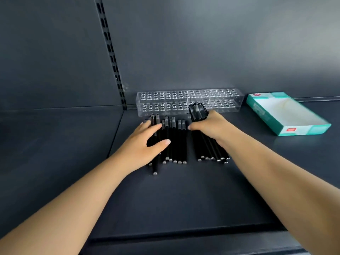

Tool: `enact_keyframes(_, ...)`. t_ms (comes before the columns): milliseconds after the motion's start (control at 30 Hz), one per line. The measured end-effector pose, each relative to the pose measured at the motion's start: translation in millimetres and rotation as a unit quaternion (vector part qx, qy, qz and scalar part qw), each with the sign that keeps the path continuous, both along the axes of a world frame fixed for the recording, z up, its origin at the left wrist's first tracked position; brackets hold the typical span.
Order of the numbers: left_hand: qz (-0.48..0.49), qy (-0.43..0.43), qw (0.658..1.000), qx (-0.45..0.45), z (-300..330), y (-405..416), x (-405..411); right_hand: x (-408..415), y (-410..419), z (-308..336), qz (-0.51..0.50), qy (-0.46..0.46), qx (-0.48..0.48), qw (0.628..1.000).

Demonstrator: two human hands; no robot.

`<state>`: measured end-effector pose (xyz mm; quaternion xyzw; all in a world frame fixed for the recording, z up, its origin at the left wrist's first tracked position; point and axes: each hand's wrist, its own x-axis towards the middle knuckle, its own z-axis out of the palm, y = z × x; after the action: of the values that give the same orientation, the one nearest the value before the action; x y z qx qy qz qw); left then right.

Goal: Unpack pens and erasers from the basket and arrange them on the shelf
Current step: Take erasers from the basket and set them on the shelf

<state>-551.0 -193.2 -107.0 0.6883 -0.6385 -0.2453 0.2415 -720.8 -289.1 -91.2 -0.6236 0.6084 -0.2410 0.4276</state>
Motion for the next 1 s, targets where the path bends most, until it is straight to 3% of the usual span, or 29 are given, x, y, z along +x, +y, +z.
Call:
enact_keyframes(200,-0.011,-0.042,0.999,0.009,-3,1,-1,3,0,-5,0.025,0.103,-0.036,0.994)
enact_keyframes(400,-0.027,-0.072,0.997,0.030,-4,-1,0,4,5,-10,0.013,0.238,-0.131,0.962)
enact_keyframes(600,-0.028,-0.109,0.993,0.036,-6,-1,-1,0,0,-17,0.029,0.269,-0.137,0.953)
enact_keyframes(700,-0.037,-0.099,0.994,0.024,-6,-1,0,-3,-3,-17,0.039,0.246,-0.121,0.961)
enact_keyframes(800,-0.075,-0.049,0.996,0.029,-1,5,8,-11,-3,-14,0.051,0.115,-0.098,0.987)
enact_keyframes(867,-0.120,-0.063,0.990,0.045,0,14,17,-23,0,-13,0.071,0.045,-0.105,0.991)
enact_keyframes(1000,-0.190,-0.146,0.969,0.056,0,24,28,-58,26,-13,0.185,0.065,-0.112,0.974)
